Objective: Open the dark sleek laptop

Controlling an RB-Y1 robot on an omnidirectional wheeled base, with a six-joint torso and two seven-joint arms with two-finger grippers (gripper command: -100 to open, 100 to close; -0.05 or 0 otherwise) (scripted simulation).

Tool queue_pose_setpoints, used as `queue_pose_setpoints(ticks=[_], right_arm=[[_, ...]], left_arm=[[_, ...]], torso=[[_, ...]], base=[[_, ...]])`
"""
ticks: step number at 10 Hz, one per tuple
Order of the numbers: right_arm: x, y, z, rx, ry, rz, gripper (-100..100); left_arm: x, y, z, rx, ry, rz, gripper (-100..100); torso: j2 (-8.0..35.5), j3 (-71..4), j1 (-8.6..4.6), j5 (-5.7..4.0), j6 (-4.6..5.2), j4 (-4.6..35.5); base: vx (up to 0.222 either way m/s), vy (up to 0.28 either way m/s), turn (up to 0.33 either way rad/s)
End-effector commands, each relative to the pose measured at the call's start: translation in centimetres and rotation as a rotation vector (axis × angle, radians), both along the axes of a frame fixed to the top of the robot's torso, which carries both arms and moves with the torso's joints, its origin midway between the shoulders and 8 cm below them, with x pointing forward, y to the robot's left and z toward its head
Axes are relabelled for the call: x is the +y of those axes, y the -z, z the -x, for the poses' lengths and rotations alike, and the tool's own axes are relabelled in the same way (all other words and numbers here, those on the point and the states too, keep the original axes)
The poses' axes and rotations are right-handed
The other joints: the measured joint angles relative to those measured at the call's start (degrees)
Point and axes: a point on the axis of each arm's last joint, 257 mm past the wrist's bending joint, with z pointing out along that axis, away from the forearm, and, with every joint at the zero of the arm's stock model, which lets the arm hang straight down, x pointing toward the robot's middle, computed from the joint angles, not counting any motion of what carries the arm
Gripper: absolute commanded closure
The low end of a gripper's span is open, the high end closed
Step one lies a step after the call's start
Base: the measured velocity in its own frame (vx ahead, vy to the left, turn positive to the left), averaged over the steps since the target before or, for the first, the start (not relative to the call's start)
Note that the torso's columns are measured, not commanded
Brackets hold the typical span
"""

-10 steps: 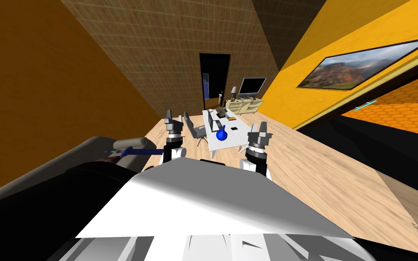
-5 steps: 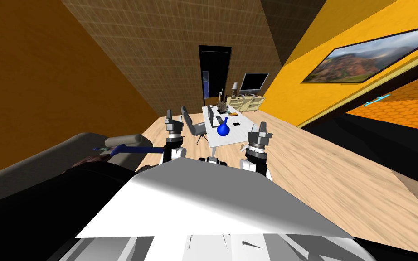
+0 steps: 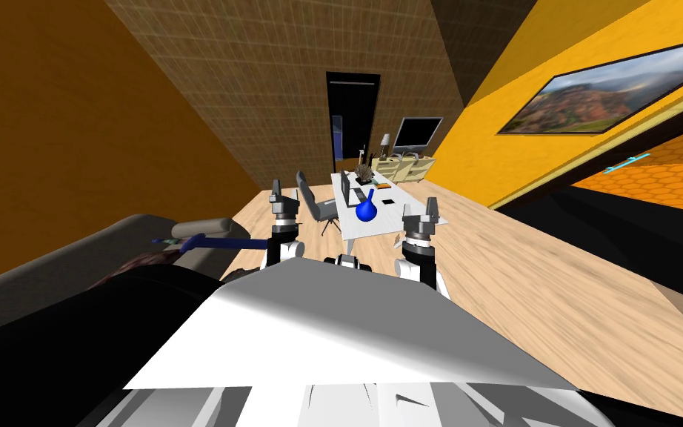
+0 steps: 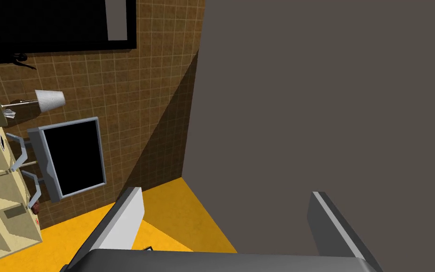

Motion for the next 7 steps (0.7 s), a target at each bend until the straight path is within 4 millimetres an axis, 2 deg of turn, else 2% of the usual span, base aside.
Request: queue_pose_setpoints(ticks=[1, 4, 5, 7], right_arm=[[-0.9, 1.0, -2.1, 0.038, -0.053, -0.052, -100], [-2.5, 1.9, -5.0, 0.078, -0.115, -0.158, -100], [-2.6, 2.2, -5.2, 0.084, -0.113, -0.159, -100], [-4.0, 3.0, -7.3, 0.118, -0.152, -0.254, -100]], left_arm=[[0.0, 0.0, 0.0, 0.0, 0.0, 0.0, 0], [0.0, 0.0, 0.0, 0.0, 0.0, 0.0, 0], [0.0, 0.0, 0.0, 0.0, 0.0, 0.0, 0], [0.0, 0.0, 0.0, 0.0, 0.0, 0.0, 0]], torso=[[0.0, 0.0, 0.0, 0.0, 0.0, 0.0], [0.0, 0.0, 0.0, 0.0, 0.0, 0.0], [0.0, 0.0, 0.0, 0.0, 0.01, 0.0], [0.0, 0.0, -0.01, -0.01, 0.0, 0.0]], base=[[-0.001, 0.008, 0.042], [-0.002, 0.009, 0.046], [-0.001, 0.007, 0.01], [-0.003, 0.009, 0.043]])
